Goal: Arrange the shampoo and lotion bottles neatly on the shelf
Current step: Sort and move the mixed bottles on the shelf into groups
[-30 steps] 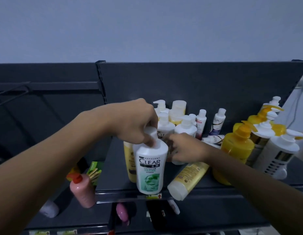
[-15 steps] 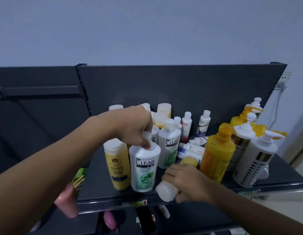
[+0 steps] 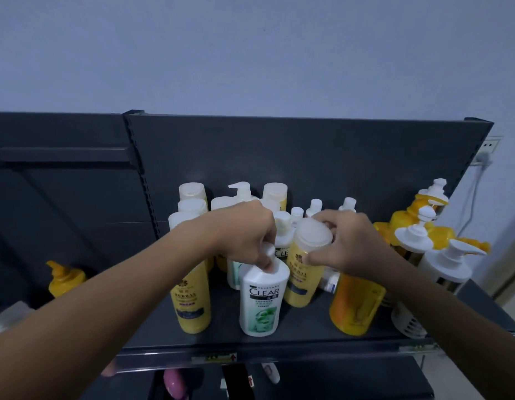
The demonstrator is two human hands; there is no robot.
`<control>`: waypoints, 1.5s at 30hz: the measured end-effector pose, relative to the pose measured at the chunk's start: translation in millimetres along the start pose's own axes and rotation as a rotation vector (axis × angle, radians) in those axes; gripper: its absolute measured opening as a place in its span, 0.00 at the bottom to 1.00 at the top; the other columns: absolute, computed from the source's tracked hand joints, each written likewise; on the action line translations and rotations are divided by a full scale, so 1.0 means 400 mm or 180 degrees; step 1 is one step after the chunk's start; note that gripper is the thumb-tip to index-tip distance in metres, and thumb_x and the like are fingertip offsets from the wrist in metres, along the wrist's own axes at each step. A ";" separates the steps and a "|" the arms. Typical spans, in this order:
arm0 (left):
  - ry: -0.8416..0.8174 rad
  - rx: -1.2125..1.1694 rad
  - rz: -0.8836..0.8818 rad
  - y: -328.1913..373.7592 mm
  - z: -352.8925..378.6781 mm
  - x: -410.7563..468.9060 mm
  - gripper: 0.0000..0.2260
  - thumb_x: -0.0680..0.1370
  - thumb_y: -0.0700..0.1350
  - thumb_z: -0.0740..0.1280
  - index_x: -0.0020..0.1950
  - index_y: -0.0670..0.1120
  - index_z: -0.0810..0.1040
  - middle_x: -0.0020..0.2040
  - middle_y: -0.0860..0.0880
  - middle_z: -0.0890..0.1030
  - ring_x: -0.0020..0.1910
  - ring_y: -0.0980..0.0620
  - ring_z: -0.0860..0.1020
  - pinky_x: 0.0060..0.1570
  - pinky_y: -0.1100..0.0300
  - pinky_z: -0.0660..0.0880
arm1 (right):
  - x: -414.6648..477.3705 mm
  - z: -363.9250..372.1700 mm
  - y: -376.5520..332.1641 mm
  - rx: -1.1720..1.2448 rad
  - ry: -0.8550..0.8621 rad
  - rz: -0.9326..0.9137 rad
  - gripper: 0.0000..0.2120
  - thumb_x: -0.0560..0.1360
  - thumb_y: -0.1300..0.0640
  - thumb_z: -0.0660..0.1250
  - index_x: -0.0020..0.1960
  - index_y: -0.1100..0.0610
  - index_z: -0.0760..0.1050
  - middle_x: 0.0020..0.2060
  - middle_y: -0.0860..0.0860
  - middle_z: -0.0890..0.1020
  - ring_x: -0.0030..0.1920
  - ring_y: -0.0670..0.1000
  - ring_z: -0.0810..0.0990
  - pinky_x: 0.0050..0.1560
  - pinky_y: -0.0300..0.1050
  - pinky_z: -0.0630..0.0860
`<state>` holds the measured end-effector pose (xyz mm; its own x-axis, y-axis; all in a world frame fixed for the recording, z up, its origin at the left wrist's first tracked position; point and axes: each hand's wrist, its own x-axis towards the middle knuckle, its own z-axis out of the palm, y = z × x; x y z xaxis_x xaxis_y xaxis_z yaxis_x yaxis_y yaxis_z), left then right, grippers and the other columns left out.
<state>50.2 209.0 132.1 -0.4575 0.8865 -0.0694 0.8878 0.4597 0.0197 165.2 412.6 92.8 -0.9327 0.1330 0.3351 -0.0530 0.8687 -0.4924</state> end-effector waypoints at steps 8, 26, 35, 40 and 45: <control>0.0314 -0.0305 0.0184 0.061 0.022 0.055 0.15 0.71 0.60 0.77 0.39 0.51 0.77 0.30 0.54 0.74 0.32 0.54 0.73 0.31 0.58 0.68 | 0.050 -0.155 -0.038 0.0174 -0.0106 0.0595 0.25 0.56 0.55 0.86 0.52 0.50 0.85 0.43 0.45 0.87 0.45 0.45 0.85 0.44 0.47 0.85; 0.0195 0.0023 -0.0670 -0.022 -0.060 -0.064 0.21 0.72 0.58 0.77 0.61 0.50 0.84 0.52 0.53 0.86 0.50 0.51 0.83 0.53 0.52 0.81 | 0.102 -0.340 -0.194 0.0659 -0.0022 0.0118 0.22 0.60 0.59 0.85 0.52 0.50 0.86 0.45 0.43 0.89 0.47 0.40 0.86 0.41 0.31 0.82; 0.0311 -0.0193 -0.1209 -0.221 -0.030 -0.200 0.20 0.73 0.59 0.76 0.61 0.53 0.82 0.49 0.58 0.83 0.48 0.57 0.82 0.52 0.53 0.82 | 0.117 -0.116 -0.269 0.0534 -0.0634 0.0071 0.21 0.58 0.52 0.86 0.49 0.48 0.87 0.44 0.43 0.88 0.45 0.42 0.87 0.51 0.48 0.85; 0.0313 -0.0412 -0.1145 -0.235 0.001 -0.215 0.18 0.74 0.62 0.73 0.60 0.55 0.83 0.49 0.59 0.83 0.48 0.59 0.81 0.53 0.54 0.82 | 0.101 0.049 -0.241 0.0206 -0.0986 0.0173 0.22 0.55 0.53 0.86 0.49 0.48 0.86 0.44 0.44 0.87 0.46 0.45 0.85 0.48 0.51 0.84; -0.0112 -0.0420 -0.1097 -0.231 0.026 -0.221 0.23 0.70 0.62 0.76 0.63 0.59 0.80 0.56 0.59 0.81 0.51 0.57 0.79 0.52 0.55 0.80 | 0.091 0.150 -0.213 0.0165 -0.1153 0.0227 0.23 0.56 0.54 0.85 0.51 0.49 0.86 0.44 0.45 0.87 0.47 0.46 0.84 0.48 0.53 0.84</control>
<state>9.0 87.6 125.9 -0.7246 0.6771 -0.1285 0.6669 0.7359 0.1173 114.4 314.9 98.8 -1.0000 0.0068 -0.0028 0.0072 0.8369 -0.5473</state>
